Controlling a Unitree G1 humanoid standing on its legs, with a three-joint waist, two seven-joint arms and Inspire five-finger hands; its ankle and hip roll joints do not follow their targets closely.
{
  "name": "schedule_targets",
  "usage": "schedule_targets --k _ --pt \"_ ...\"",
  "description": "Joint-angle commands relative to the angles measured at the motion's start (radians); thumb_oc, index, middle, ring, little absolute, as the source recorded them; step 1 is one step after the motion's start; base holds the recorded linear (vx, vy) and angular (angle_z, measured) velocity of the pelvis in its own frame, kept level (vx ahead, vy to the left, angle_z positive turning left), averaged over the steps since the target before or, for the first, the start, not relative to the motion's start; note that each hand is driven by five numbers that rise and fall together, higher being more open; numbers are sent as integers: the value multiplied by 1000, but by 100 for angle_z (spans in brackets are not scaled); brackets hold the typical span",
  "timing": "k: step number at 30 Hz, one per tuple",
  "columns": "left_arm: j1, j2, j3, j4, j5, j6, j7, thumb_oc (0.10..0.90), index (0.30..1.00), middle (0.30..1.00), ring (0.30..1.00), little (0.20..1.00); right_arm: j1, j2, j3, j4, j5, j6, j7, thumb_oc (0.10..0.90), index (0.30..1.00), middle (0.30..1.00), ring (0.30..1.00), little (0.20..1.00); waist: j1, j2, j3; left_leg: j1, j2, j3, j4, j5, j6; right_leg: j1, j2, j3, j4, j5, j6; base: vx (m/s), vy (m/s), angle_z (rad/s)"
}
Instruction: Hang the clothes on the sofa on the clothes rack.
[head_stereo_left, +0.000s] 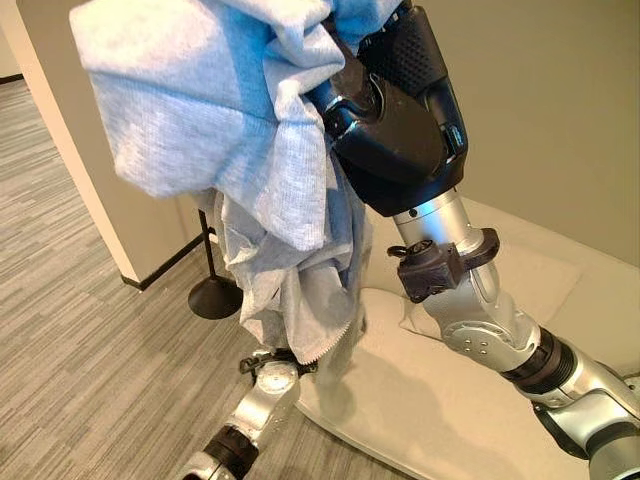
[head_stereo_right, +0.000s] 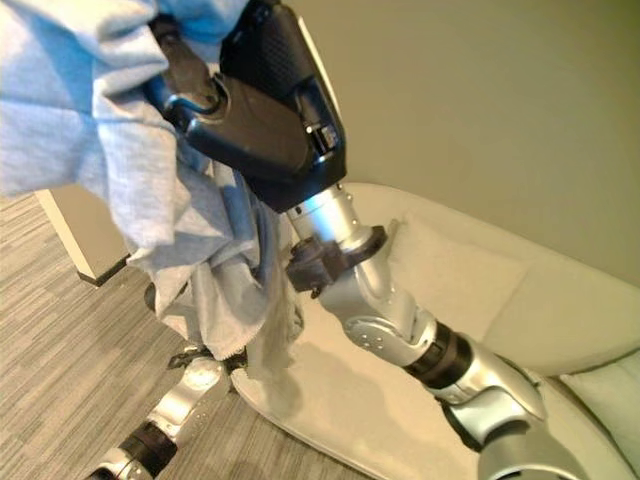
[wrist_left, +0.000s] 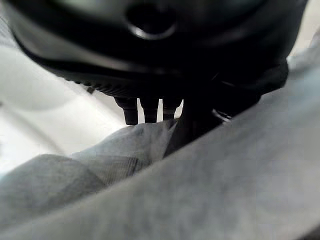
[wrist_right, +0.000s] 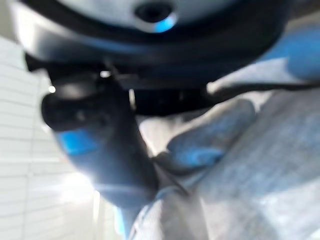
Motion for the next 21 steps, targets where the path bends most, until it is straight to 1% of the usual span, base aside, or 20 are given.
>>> schedule_targets --k 1,2,3,4,7,8,9,10,13,15,16,18,20,21 --pt "-226 -88 -45 35 -80 -111 -75 800 900 900 900 900 -116 43 -90 1 -6 -115 -20 400 300 300 300 300 25 14 -67 46 112 21 4 -99 -53 -47 -73 -13 40 -39 60 2 7 -6" --pt "-235 -114 -55 50 -141 -108 -98 800 900 900 900 900 -107 62 -90 3 -10 -113 -21 400 300 300 300 300 21 17 -66 47 110 24 4 -100 -51 -48 -73 -10 41 -38 61 1 8 -6" --pt "-248 -130 -67 59 -173 -108 -108 800 900 900 900 900 -101 89 -88 6 -9 -108 -26 400 300 300 300 300 16 18 -65 48 109 27 4 -101 -51 -51 -74 -6 41 -35 61 4 3 -10" --pt "-250 -148 -74 71 -218 -107 -122 800 900 900 900 900 -97 96 -84 8 -7 -107 -29 400 300 300 300 300 12 19 -64 50 109 30 4 -103 -50 -52 -75 -3 40 -34 61 10 2 -8" --pt "-272 -185 -82 125 -271 -93 -137 800 900 900 900 900 -83 133 -76 6 -1 -103 -36 400 300 300 300 300 -1 25 -63 54 107 39 4 -105 -49 -57 -77 8 39 -30 62 6 0 -2" --pt "-272 -185 -82 125 -271 -93 -137 618 627 627 627 627 -83 133 -76 6 -1 -103 -36 400 300 300 300 300 -1 25 -63 54 107 39 4 -105 -49 -57 -77 8 39 -30 62 12 -8 -4" --pt "-285 -194 -73 144 -284 -93 -134 400 300 300 300 300 -68 142 -76 5 -4 -103 -40 400 300 300 300 300 -5 27 -62 55 105 40 4 -106 -49 -57 -77 11 39 -29 62 12 0 -9" --pt "-302 -195 -48 158 -301 -106 -133 400 300 300 300 300 -54 152 -82 9 -7 -98 -34 400 300 300 300 300 -10 31 -62 56 103 44 4 -107 -49 -59 -78 14 39 -29 63 12 0 -12" --pt "-296 -192 -24 145 -329 -116 -127 400 300 300 300 300 -29 156 -89 12 -6 -96 -31 400 300 300 300 300 -11 33 -63 58 102 47 4 -108 -48 -59 -79 17 38 -28 63 12 -2 -8" --pt "-275 -186 3 125 -349 -130 -116 400 300 300 300 300 -2 150 -107 2 -6 -100 -29 400 300 300 300 300 -9 35 -65 61 101 49 4 -109 -48 -56 -80 17 37 -28 63 18 -9 0" --pt "-255 -178 35 111 -364 -141 -100 400 300 300 300 300 28 148 -123 -2 -13 -105 -34 400 300 300 300 300 -3 38 -65 62 100 47 4 -110 -47 -53 -81 12 37 -30 63 0 0 0" --pt "-199 -147 100 25 -382 -169 -68 400 300 300 300 300 80 144 -164 -6 -31 -103 -49 400 300 300 300 300 12 44 -64 60 96 36 4 -109 -44 -49 -83 0 40 -32 60 0 0 0" --pt "-127 -97 198 -104 -394 -201 -32 400 300 300 300 300 140 103 -204 -20 -50 -85 -50 400 300 300 300 300 30 48 -64 58 93 26 4 -109 -43 -41 -81 -12 40 -37 59 18 -16 8" --pt "-106 -81 228 -137 -389 -205 -25 400 300 300 300 300 151 86 -208 -24 -53 -75 -47 400 300 300 300 300 35 48 -64 57 93 25 4 -109 -43 -39 -81 -15 40 -38 59 15 -17 11"
